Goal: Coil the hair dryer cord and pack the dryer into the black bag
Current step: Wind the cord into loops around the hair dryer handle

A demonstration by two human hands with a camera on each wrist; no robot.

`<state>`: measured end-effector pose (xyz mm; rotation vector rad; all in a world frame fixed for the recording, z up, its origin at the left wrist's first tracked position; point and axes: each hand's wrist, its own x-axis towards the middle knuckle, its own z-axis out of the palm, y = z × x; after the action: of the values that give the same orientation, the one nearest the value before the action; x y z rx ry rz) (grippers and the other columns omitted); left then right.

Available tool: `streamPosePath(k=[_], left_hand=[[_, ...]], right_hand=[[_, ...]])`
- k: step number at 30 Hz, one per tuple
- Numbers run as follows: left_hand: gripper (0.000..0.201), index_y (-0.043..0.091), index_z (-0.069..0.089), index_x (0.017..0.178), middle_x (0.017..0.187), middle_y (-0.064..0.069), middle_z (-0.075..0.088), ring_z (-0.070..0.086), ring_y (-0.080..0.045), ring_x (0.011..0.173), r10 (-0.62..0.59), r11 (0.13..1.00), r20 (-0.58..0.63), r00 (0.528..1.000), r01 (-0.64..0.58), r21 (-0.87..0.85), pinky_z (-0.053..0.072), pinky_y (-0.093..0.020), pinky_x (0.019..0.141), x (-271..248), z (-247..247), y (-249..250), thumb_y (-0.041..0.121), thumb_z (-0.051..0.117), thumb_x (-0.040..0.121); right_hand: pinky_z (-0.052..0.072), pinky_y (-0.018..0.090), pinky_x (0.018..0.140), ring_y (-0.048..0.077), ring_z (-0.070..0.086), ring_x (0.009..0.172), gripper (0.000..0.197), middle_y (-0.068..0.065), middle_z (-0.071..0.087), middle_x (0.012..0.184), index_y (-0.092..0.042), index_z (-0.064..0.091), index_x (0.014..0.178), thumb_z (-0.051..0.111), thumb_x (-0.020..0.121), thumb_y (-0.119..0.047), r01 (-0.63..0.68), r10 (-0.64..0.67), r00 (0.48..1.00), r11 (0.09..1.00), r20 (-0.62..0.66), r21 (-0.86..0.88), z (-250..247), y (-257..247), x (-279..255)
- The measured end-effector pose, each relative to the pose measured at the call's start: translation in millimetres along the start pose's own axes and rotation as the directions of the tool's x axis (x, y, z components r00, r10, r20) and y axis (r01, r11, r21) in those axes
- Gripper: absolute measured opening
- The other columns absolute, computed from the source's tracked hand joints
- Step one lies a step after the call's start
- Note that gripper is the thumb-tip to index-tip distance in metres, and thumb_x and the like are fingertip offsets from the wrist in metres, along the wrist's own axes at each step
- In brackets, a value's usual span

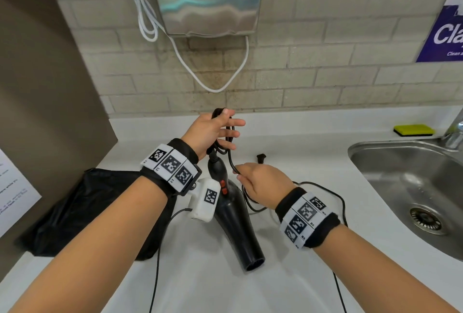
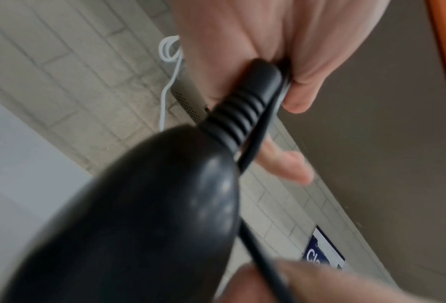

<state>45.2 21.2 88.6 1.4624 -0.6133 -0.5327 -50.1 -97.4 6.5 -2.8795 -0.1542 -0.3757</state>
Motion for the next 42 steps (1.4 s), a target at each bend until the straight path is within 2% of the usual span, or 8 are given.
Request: streamPosePath(k=[4,7,11,15,27,35,38,42], left_hand=[[0.039,0.006,0.044,0.13,0.099,-0.002,0.065,0.065,-0.016,0.08,-0.01,0.996,0.048,0.999,0.006,0.087,0.057,-0.029,0.068,-2.2,5.8,0.7,0.029,0.035,0.1],[0.037,0.012,0.049,0.128,0.103,-0.003,0.066,0.066,-0.013,0.079,-0.039,0.981,0.101,0.994,0.018,0.194,0.054,-0.023,0.069,-2.5,7.3,0.7,0.032,0.034,0.1],[0.053,0.019,0.064,0.087,0.07,-0.01,0.068,0.062,-0.015,0.061,-0.027,0.928,0.114,0.993,-0.018,0.373,0.052,-0.03,0.072,-4.6,11.0,0.2,0.048,0.021,0.099],[0.075,0.021,0.046,0.042,0.033,0.005,0.035,0.026,-0.009,0.028,-0.043,0.964,0.225,0.973,-0.019,0.266,0.036,-0.025,0.047,-6.3,13.5,1.0,0.057,0.005,0.094],[0.051,0.011,0.057,0.054,0.031,0.011,0.022,0.016,-0.002,0.026,-0.055,0.995,0.281,0.958,0.027,0.101,0.02,-0.016,0.033,-1.1,-11.8,-1.5,0.053,0.041,0.078],[0.034,0.017,0.059,0.062,0.04,0.013,0.035,0.036,-0.001,0.035,0.083,0.994,0.241,0.967,-0.065,-0.084,0.046,-0.017,0.049,4.8,-12.9,-17.4,0.046,0.075,0.07],[0.036,0.019,0.061,0.065,0.043,0.013,0.036,0.042,-0.003,0.037,0.107,0.989,0.179,0.978,-0.087,-0.117,0.051,-0.019,0.053,5.4,-6.7,-24.6,0.052,0.063,0.078],[0.037,0.01,0.045,0.068,0.038,0.012,0.032,0.031,-0.002,0.03,0.126,0.992,0.076,0.989,-0.124,-0.026,0.043,-0.017,0.044,5.2,4.3,-20.9,0.036,0.035,0.094]], right_hand=[[0.043,0.025,0.058,0.025,0.063,0.064,0.036,0.004,0.066,0.074,-0.009,0.067,0.083,0.036,0.088,-0.027,0.195,-0.221,0.946,0.972,-0.236,-0.129,-16.9,-7.1,4.3],[0.052,0.028,0.064,0.024,0.068,0.079,0.032,0.007,0.071,0.089,-0.007,0.071,0.087,0.043,0.084,-0.022,0.31,-0.33,0.87,0.944,-0.366,-0.113,-29.4,-11.9,11.8],[0.048,0.035,0.071,0.014,0.052,0.078,0.029,0.003,0.052,0.09,-0.001,0.056,0.102,0.06,0.084,-0.023,0.136,0.035,0.89,0.931,-0.454,0.338,-53.5,-20.1,20.5],[0.039,0.033,0.068,0.019,0.051,0.081,0.051,0.001,0.054,0.102,-0.007,0.053,0.105,0.068,0.074,-0.044,-0.116,0.219,0.87,0.961,-0.441,0.25,-67.2,-13.3,31.6],[0.047,0.029,0.082,0.012,0.059,0.092,0.037,-0.011,0.063,0.094,-0.017,0.059,0.118,0.04,0.092,-0.036,0.068,0.048,0.96,0.916,-0.275,0.396,-51.7,0.3,34.9],[0.047,0.036,0.058,0.025,0.054,0.052,0.029,-0.003,0.044,0.051,-0.01,0.047,0.066,0.06,0.088,-0.023,0.003,0.343,0.86,0.735,-0.376,0.678,-51.1,-2.8,48.2],[0.048,0.036,0.045,0.011,0.046,0.034,0.027,0.005,0.044,0.051,-0.009,0.046,0.067,0.057,0.089,-0.019,0.046,0.401,0.863,0.541,-0.306,0.84,-49.0,-3.9,48.2],[0.045,0.027,0.033,0.004,0.037,0.035,0.03,0.003,0.037,0.054,0.002,0.052,0.074,0.054,0.091,-0.023,0.046,0.452,0.826,0.54,-0.336,0.84,-44.8,-6.9,49.7]])
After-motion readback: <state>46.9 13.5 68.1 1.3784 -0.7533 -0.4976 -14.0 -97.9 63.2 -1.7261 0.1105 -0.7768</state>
